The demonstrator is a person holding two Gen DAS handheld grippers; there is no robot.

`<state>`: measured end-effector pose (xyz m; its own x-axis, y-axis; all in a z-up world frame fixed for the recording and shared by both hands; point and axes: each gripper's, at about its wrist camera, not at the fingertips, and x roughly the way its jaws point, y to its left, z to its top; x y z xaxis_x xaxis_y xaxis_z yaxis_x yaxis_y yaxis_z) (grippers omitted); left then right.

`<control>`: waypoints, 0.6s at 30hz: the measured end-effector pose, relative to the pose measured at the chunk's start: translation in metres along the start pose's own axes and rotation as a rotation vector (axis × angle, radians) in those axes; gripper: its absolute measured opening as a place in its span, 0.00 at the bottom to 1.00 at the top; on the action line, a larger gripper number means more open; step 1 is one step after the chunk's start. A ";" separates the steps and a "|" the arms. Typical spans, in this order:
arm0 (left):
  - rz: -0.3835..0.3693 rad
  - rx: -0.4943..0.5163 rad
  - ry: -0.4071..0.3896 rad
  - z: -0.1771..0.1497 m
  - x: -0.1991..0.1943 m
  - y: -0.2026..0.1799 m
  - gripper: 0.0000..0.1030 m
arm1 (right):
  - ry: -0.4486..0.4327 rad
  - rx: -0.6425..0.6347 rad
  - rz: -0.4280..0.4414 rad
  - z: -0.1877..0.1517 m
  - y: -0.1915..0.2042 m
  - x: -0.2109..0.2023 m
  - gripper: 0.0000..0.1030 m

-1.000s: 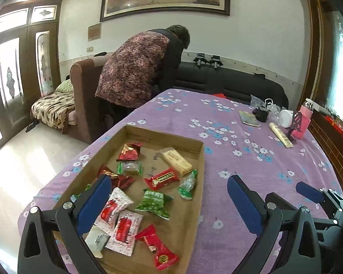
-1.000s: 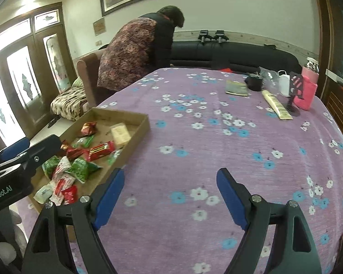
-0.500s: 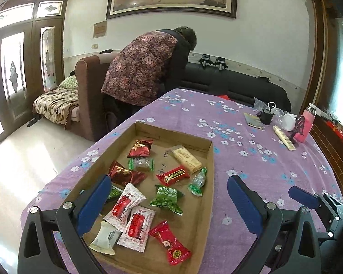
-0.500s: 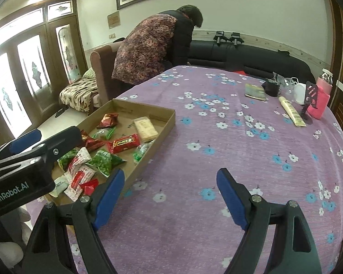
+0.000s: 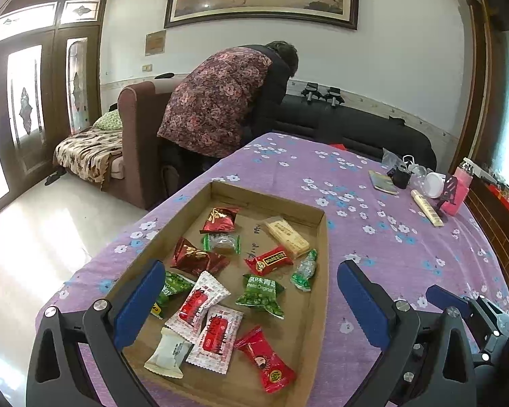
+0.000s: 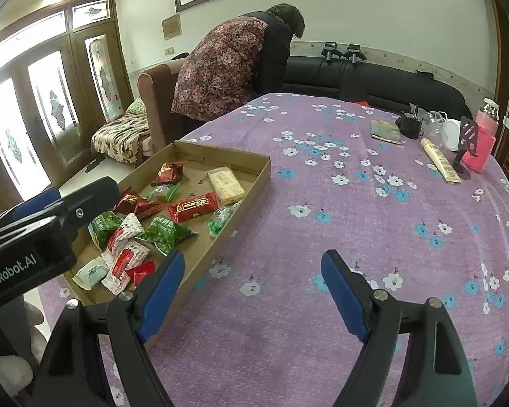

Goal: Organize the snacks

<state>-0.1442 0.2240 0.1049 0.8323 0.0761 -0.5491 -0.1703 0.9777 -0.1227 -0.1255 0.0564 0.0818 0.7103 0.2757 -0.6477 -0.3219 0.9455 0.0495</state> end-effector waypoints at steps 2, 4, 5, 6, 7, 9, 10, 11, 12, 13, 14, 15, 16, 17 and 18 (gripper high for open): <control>0.003 -0.001 -0.001 0.000 0.000 0.002 0.99 | 0.002 0.002 0.003 -0.001 0.001 0.001 0.80; 0.006 0.000 -0.001 0.000 0.000 0.002 0.99 | 0.006 0.003 0.005 -0.002 0.002 0.003 0.80; 0.007 0.000 0.000 -0.001 0.001 0.003 0.99 | 0.008 0.004 0.006 -0.002 0.002 0.004 0.80; 0.006 -0.001 0.001 -0.001 0.001 0.003 0.99 | 0.011 0.006 0.008 -0.003 0.003 0.005 0.80; 0.006 -0.002 0.003 -0.001 0.001 0.004 0.99 | 0.013 0.006 0.009 -0.004 0.003 0.005 0.80; 0.007 -0.003 0.003 -0.002 0.001 0.006 0.99 | 0.018 0.006 0.010 -0.005 0.004 0.006 0.80; 0.008 -0.005 -0.001 -0.002 0.000 0.006 0.99 | 0.016 0.006 0.011 -0.006 0.004 0.006 0.80; 0.011 -0.005 -0.002 -0.003 0.001 0.006 0.99 | 0.011 0.006 0.012 -0.007 0.004 0.005 0.80; 0.016 -0.003 0.002 -0.004 0.003 0.006 0.99 | 0.011 0.004 0.008 -0.008 0.005 0.007 0.80; 0.018 -0.004 0.009 -0.004 0.006 0.007 0.99 | 0.018 0.005 0.007 -0.009 0.005 0.009 0.80; 0.016 -0.005 0.013 -0.004 0.007 0.007 0.99 | 0.025 0.008 0.009 -0.009 0.005 0.011 0.80; 0.017 -0.008 0.013 -0.004 0.007 0.008 0.99 | 0.033 0.017 0.015 -0.009 0.005 0.013 0.80; 0.020 -0.009 0.012 -0.004 0.007 0.009 0.99 | 0.035 0.024 0.016 -0.009 0.004 0.014 0.80; 0.021 -0.010 0.012 -0.004 0.007 0.009 0.99 | 0.036 0.029 0.015 -0.009 0.003 0.015 0.80; 0.020 -0.011 0.010 -0.005 0.006 0.010 0.99 | 0.037 0.033 0.015 -0.010 0.002 0.015 0.80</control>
<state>-0.1436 0.2331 0.0964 0.8232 0.0940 -0.5599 -0.1930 0.9738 -0.1203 -0.1216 0.0611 0.0642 0.6815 0.2843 -0.6743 -0.3115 0.9465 0.0842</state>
